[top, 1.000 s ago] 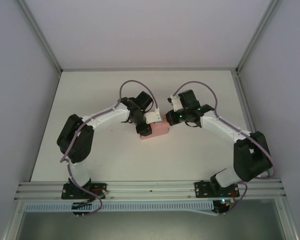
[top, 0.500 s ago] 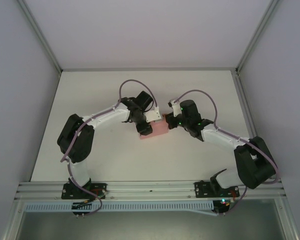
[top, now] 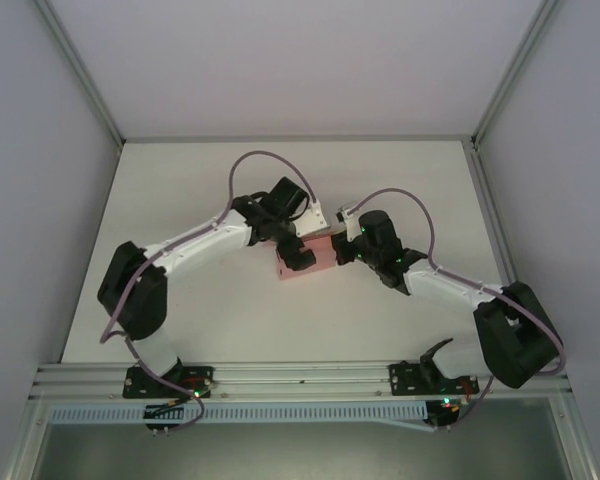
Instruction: Assemble paper box
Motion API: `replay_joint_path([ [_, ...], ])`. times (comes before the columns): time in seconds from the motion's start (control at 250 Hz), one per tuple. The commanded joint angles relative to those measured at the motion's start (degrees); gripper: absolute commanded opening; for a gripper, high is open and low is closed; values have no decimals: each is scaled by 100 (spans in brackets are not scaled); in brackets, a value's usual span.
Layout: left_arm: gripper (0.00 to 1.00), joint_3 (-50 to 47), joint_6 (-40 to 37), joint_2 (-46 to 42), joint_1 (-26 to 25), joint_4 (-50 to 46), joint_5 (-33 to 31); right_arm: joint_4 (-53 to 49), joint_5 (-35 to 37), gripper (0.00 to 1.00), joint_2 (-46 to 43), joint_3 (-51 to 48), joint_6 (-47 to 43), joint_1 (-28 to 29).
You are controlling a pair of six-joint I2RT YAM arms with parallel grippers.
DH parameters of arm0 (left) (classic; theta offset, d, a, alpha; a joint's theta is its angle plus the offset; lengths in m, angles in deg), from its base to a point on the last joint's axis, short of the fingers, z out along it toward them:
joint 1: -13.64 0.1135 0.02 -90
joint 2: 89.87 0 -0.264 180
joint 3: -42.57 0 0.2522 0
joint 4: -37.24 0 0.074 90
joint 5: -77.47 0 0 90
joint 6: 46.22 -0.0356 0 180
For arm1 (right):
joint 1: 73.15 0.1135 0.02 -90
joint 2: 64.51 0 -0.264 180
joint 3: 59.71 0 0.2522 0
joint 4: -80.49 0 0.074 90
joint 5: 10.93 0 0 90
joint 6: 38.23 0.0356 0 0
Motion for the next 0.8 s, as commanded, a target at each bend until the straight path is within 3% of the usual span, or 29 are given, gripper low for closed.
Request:
replay_joint_path([
  [0.0,100,-277,725,-620,-61,319,-710,-903,198,0,112,-232,134,112],
  [0.108,100,-681,1470,-1086,-14,393,-1178,-967,229,0,126,-210,134,151],
  [0.279,99,-1426,1961,-1517,199,581,-1131,-1041,227,0,169,-136,114,195],
  [0.411,83,-1368,2207,-1371,351,428,-1080,-1193,241,0,238,-37,59,227],
  [0.563,53,-1310,2157,-1144,435,375,-958,-1204,290,0,229,-41,99,247],
  [0.687,43,-1292,2102,-1043,428,360,-763,-1218,313,0,228,-24,93,243],
  [0.799,17,-1243,2175,-950,448,357,-752,-1289,302,0,264,8,77,256],
])
